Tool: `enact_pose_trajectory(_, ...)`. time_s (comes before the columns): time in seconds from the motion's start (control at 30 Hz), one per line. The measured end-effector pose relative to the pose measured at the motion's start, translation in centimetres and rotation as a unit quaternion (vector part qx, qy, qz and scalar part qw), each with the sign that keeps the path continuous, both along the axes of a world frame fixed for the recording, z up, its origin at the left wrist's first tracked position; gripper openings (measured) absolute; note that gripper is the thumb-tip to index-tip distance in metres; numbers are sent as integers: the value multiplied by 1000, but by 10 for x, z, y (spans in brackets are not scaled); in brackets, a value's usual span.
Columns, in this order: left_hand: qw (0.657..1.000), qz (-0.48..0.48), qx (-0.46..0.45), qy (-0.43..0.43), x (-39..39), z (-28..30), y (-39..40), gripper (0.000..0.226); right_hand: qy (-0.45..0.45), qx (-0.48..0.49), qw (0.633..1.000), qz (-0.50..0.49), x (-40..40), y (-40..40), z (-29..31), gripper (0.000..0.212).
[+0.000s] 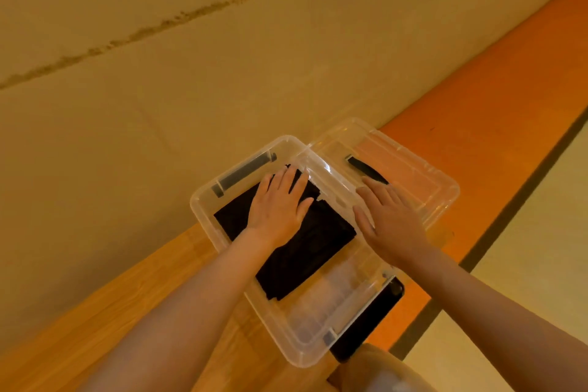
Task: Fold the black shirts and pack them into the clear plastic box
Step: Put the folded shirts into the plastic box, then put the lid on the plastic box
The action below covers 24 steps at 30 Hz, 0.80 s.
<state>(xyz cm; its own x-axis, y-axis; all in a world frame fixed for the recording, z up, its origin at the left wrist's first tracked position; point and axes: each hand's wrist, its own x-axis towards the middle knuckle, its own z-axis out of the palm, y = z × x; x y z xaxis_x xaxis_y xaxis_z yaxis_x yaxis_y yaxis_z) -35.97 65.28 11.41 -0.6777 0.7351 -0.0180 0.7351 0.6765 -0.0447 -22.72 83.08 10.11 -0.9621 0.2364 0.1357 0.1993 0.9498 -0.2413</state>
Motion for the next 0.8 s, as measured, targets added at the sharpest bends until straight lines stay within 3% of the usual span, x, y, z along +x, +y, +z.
enact_pose_trajectory(0.13, 997, -75, 10, 1, -24, 12, 40, 56, -6, -28, 995, -95, 9, 30, 0, 46)
enact_pose_trajectory(0.33, 991, -130, -11, -25, -51, 13, 122, 52, -108, -43, 977, -178, 14, 70, -31, 51)
enact_pose_trajectory(0.5, 978, -140, -134, -76, -70, -16, 188, 59, -207, -51, 959, -188, 15, 92, -71, 61)
enact_pose_trajectory(0.6, 962, -146, -187, -134, -75, -40, 217, 63, -205, -54, 957, -199, 13, 96, -93, 59)
enact_pose_trajectory(0.8, 952, -120, -200, -199, -89, -81, 230, 62, -144, -68, 966, -202, 11, 104, -116, 59)
